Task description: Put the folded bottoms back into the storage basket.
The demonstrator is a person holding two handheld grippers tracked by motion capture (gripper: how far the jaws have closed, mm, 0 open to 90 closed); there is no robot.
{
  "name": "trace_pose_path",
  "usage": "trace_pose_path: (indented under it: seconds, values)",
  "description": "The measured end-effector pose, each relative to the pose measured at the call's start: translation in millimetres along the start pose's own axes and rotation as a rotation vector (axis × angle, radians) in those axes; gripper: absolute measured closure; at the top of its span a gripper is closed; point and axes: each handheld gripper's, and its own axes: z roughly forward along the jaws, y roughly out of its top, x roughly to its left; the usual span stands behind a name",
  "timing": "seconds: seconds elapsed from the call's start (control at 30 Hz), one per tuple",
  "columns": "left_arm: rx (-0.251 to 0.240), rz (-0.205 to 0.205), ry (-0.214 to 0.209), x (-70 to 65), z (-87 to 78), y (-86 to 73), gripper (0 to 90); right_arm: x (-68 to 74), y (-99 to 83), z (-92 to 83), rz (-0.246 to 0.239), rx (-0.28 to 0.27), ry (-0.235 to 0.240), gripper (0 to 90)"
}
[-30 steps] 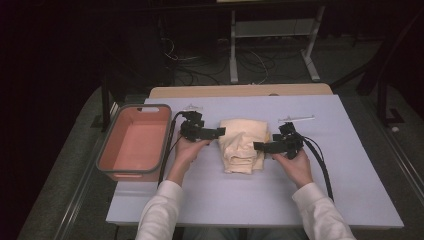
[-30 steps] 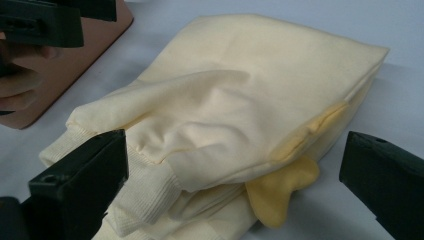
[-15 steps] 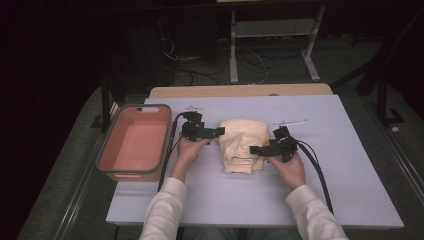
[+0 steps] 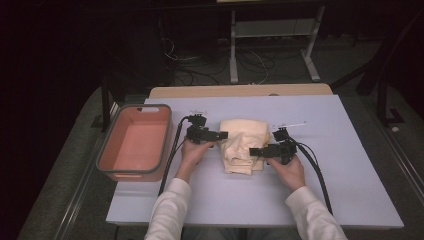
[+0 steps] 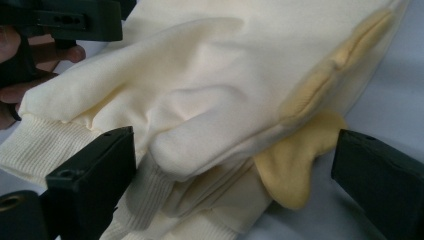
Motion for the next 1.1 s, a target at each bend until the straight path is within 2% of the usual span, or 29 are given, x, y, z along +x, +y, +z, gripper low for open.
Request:
trace_pose_path:
  seconds: [0.17, 0.27, 0.4, 0.43, 0.6, 0.63, 0.67, 0.73, 0.87, 0.9, 0.93, 1.0, 1.03, 1.07, 1.1]
  values:
    - [0.012, -0.021, -0.009, -0.9, 4.8, -2.1, 4.5, 0.9, -0.1, -0.9, 0.022, 0.006, 0.012, 11.9]
    - [0.018, -0.015, -0.011, -1.5, 6.1, -2.9, 7.3, 0.7, -0.5, -0.2, 0.037, 0.011, 0.018, 14.7]
    - [0.019, -0.008, -0.023, -2.0, 6.6, -3.3, 14.7, 0.0, -1.1, 0.9, 0.059, 0.023, 0.020, 16.8]
    - [0.017, -0.016, -0.032, -2.0, 7.1, -3.4, 16.5, 0.3, -1.0, 0.7, 0.061, 0.027, 0.022, 19.7]
    - [0.015, -0.029, -0.034, -2.8, 9.2, -4.3, 29.7, 0.5, -1.1, 0.8, 0.078, 0.034, 0.036, 25.8]
    - [0.020, -0.033, -0.057, -3.3, 10.2, -4.8, 35.6, 1.2, -1.3, 1.0, 0.088, 0.037, 0.032, 28.7]
    - [0.020, -0.033, -0.057, -3.3, 10.2, -4.8, 38.9, 1.2, -1.3, 1.0, 0.088, 0.037, 0.032, 28.7]
    - [0.021, -0.040, -0.065, -4.4, 12.1, -5.5, 43.9, 2.4, -1.5, 1.6, 0.094, 0.038, 0.027, 34.8]
    - [0.017, -0.067, -0.070, -4.0, 13.3, -6.0, 52.1, 2.4, -2.0, 3.0, 0.115, 0.043, 0.044, 40.7]
    - [0.024, -0.088, -0.086, -3.2, 13.9, -6.5, 55.3, 2.0, -2.3, 4.1, 0.133, 0.047, 0.063, 46.9]
    - [0.024, -0.088, -0.086, -3.2, 13.9, -6.5, 57.6, 2.0, -2.3, 4.1, 0.133, 0.047, 0.063, 46.9]
    - [0.026, -0.155, -0.122, -0.2, 15.1, -7.2, 63.8, 2.2, -2.3, 5.2, 0.138, 0.047, 0.076, 52.5]
    - [0.026, -0.155, -0.122, -0.2, 15.1, -7.2, 66.8, 1.9, -2.3, 5.4, 0.135, 0.048, 0.085, 55.0]
    - [0.026, -0.176, -0.131, 0.9, 15.2, -7.2, 66.8, 1.9, -2.3, 5.4, 0.135, 0.048, 0.085, 55.0]
    - [0.025, -0.189, -0.131, 0.6, 15.3, -7.1, 70.0, 1.1, -2.2, 5.4, 0.141, 0.048, 0.093, 58.8]
